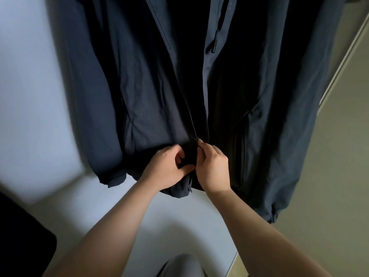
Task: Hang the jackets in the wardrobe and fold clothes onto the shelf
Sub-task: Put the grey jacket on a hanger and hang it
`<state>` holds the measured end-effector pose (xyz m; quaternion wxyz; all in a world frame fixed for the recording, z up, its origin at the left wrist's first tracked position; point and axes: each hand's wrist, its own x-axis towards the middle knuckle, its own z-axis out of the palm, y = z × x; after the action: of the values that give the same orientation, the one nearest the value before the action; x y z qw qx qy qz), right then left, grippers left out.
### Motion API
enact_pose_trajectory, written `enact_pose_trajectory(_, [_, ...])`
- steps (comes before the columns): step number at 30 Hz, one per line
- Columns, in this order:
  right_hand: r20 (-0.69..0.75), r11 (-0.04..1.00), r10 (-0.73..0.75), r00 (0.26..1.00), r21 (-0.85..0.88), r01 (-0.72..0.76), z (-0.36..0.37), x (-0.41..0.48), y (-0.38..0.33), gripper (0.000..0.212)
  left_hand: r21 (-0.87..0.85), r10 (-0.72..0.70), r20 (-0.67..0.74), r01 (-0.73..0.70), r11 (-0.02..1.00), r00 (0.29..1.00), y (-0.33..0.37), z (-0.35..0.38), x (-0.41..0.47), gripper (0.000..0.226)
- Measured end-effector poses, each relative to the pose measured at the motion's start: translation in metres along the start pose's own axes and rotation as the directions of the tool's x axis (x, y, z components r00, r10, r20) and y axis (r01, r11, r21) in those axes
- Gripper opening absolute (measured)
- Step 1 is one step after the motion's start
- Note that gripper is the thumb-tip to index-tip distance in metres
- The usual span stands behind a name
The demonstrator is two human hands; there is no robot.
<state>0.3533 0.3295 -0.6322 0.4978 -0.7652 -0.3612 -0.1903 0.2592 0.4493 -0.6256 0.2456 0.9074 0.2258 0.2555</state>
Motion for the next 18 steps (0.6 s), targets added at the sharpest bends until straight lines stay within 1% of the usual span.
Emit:
enact_pose_trajectory(3, [0.058, 0.998, -0.066, 0.996, -0.019, 0.067, -0.003, -0.002, -0.001, 0.020, 0.045, 0.001, -0.078, 0.002, 0.999, 0.997, -0.002, 0.012, -0.001, 0.039])
enact_pose_trajectory(6, [0.143, 0.989, -0.119, 0.983, -0.068, 0.129, -0.006, -0.001, -0.001, 0.014, 0.114, 0.077, -0.111, -0.064, 0.991, 0.991, -0.006, 0.019, 0.001, 0.038])
enact_pose_trajectory(8, [0.154, 0.973, -0.172, 0.973, -0.127, 0.192, -0.008, 0.003, -0.003, 0.013, 0.159, 0.129, -0.120, -0.109, 0.981, 0.984, -0.009, 0.021, 0.002, 0.037])
enact_pose_trajectory(10, [0.157, 0.931, -0.265, 0.951, -0.213, 0.295, -0.007, 0.007, -0.004, 0.009, 0.184, 0.185, -0.140, -0.158, 0.970, 0.973, -0.016, 0.026, 0.003, 0.032])
enact_pose_trajectory(12, [0.164, 0.882, -0.335, 0.928, -0.292, 0.370, -0.007, 0.010, -0.006, 0.007, 0.193, 0.190, -0.173, -0.156, 0.969, 0.966, -0.021, 0.029, 0.004, 0.030])
enact_pose_trajectory(14, [0.197, 0.830, -0.390, 0.899, -0.348, 0.436, -0.010, 0.015, -0.007, 0.009, 0.177, 0.167, -0.178, -0.136, 0.975, 0.970, -0.024, 0.033, 0.004, 0.033])
enact_pose_trajectory(16, [0.267, 0.756, -0.444, 0.856, -0.401, 0.517, -0.015, 0.021, -0.011, 0.012, 0.153, 0.059, -0.130, -0.039, 0.987, 0.990, -0.024, 0.031, 0.007, 0.032])
enact_pose_trajectory(17, [0.297, 0.722, -0.462, 0.836, -0.421, 0.549, -0.018, 0.025, -0.013, 0.015, 0.166, 0.056, -0.118, -0.036, 0.985, 0.991, -0.024, 0.031, 0.008, 0.033])
enact_pose_trajectory(18, [0.302, 0.700, -0.474, 0.827, -0.441, 0.562, -0.021, 0.031, -0.016, 0.015, 0.195, 0.096, -0.115, -0.072, 0.978, 0.989, -0.027, 0.032, 0.010, 0.035])
